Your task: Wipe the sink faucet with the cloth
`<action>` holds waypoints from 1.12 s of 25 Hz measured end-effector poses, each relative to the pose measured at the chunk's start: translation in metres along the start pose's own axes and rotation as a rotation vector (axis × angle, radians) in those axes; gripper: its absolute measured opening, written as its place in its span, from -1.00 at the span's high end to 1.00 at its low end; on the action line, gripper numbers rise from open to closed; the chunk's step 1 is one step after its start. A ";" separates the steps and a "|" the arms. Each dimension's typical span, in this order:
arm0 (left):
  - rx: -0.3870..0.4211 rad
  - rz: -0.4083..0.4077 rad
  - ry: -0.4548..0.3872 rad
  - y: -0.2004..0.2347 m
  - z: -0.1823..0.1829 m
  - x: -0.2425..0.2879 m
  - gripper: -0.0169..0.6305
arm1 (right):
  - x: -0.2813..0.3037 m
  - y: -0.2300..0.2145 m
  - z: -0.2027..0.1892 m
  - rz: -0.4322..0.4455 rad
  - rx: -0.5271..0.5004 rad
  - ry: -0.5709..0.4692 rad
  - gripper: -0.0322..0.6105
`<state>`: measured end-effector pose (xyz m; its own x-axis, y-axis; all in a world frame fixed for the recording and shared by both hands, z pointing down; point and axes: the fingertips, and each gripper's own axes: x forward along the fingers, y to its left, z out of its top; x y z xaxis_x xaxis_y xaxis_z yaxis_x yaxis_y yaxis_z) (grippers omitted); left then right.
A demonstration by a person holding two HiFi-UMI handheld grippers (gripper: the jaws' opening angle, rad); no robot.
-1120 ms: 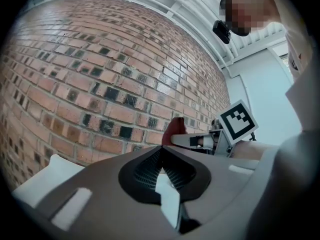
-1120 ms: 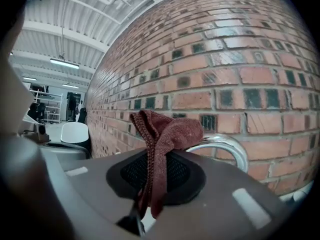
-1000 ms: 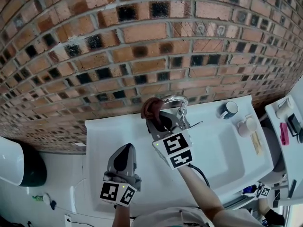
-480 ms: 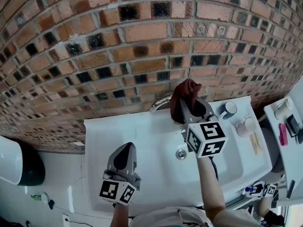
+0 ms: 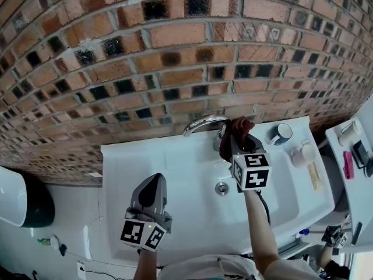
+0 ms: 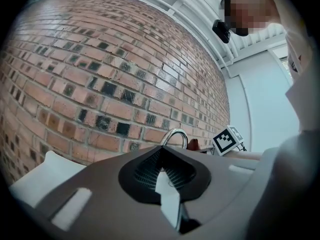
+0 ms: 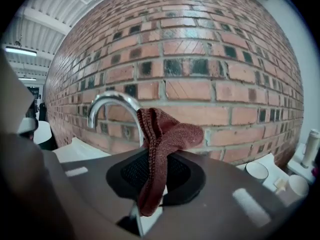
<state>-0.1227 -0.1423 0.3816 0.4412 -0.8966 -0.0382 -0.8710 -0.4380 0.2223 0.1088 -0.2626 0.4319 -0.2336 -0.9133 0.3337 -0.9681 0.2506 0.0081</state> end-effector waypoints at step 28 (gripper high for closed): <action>0.034 0.029 -0.045 0.000 0.020 -0.011 0.94 | -0.056 0.079 0.009 0.346 0.229 -0.131 0.76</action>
<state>-0.1316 -0.1332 0.3627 0.4062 -0.9106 -0.0762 -0.8906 -0.4131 0.1903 0.0447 -0.1949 0.4059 -0.5429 -0.8249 0.1578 -0.8226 0.4845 -0.2976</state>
